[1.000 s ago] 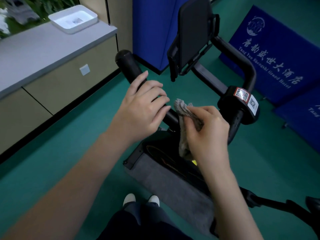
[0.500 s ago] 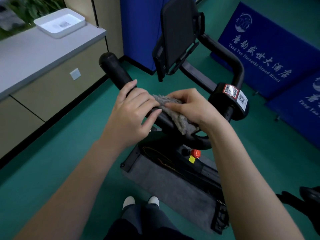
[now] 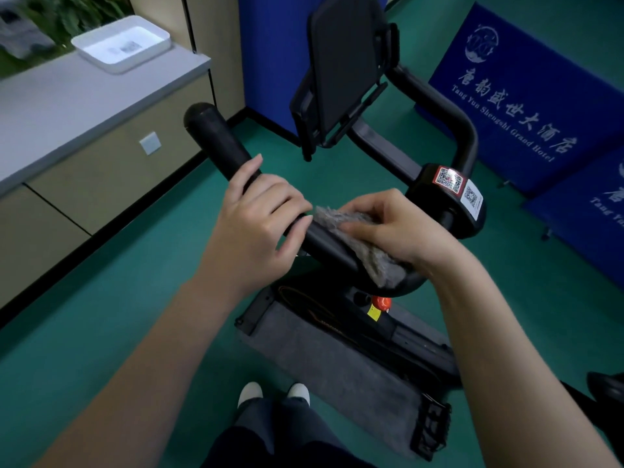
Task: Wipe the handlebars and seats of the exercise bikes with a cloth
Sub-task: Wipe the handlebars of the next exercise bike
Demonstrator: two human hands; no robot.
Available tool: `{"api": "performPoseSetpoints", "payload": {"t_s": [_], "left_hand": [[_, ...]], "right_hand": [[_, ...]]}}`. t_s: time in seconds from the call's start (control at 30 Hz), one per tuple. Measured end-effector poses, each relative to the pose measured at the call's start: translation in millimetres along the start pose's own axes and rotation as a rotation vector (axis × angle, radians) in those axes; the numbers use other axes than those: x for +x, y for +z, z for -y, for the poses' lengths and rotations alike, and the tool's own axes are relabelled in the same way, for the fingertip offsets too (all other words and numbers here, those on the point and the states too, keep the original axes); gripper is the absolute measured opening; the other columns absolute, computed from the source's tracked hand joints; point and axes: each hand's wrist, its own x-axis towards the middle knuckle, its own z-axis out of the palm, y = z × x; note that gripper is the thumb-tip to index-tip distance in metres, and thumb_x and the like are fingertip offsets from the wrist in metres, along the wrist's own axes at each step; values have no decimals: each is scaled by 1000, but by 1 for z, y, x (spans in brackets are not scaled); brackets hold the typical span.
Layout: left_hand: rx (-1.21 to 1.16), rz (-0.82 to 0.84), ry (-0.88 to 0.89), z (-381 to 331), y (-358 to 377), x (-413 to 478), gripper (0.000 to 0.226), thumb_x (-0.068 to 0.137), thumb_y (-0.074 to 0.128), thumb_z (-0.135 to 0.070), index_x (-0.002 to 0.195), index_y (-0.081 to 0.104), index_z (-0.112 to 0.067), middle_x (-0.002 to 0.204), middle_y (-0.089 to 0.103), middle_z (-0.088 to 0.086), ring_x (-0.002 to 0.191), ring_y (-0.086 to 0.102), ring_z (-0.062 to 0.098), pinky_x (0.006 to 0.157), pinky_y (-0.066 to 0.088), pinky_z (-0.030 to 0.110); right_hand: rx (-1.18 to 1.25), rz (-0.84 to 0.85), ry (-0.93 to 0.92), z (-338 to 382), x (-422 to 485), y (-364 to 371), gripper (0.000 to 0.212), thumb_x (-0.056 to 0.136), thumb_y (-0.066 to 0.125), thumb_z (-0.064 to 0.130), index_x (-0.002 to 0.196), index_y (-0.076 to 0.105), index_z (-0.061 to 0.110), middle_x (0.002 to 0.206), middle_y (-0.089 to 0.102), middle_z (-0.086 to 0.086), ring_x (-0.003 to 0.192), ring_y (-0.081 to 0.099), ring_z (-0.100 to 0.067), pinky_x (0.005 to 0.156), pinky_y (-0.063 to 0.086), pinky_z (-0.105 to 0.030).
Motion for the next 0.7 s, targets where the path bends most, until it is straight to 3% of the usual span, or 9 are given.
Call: {"api": "performPoseSetpoints", "payload": {"t_s": [0.13,0.23,0.33,0.47,0.57,0.63,0.7], "left_hand": [[-70,50,22,-12,8,2,17,91,57,-19,88,71,-8,88,68,2,89,62,23,114,25,39],[-103,85,12,-17,12,2,19,93,55,-18,85,71,-9,85,68,0,84,62,22,111,29,36],[-112,111,-17,-17,12,3,23,93,53,-20,81,70,-11,81,68,-2,81,62,21,106,30,33],[-106,123,-42,-19,11,4,24,93,51,-22,80,68,-11,79,67,-3,79,61,20,102,30,32],[-114,124,-56,-19,11,3,24,93,51,-23,80,68,-13,79,66,-4,79,60,19,102,29,32],[-116,128,-67,-19,10,3,24,93,50,-23,80,68,-13,79,66,-4,80,60,18,102,29,32],[-115,132,-79,-20,10,3,25,94,49,-24,81,68,-14,80,66,-5,81,59,17,103,29,32]], "right_hand": [[-169,-89,6,-4,-19,-4,10,86,67,15,91,74,20,86,72,4,87,65,-10,85,49,-26],[-323,-37,40,-6,-28,-12,9,85,67,15,90,74,19,84,72,2,85,64,-10,80,48,-21],[-253,-68,60,-7,-34,-14,9,85,67,15,89,74,19,83,72,4,83,64,-8,78,48,-21],[-134,-281,5,-2,-30,8,11,85,67,14,89,74,20,75,65,8,77,58,-4,68,36,-12],[-114,-337,-31,-8,-37,12,12,85,66,12,90,74,19,74,64,10,78,57,-1,65,36,-3],[-91,-405,-63,-17,-48,14,13,85,65,9,91,73,18,76,64,10,80,56,-2,68,35,2],[-63,-555,-110,-22,-59,26,14,85,66,6,93,72,15,82,66,7,80,59,-5,73,38,-3]]}}
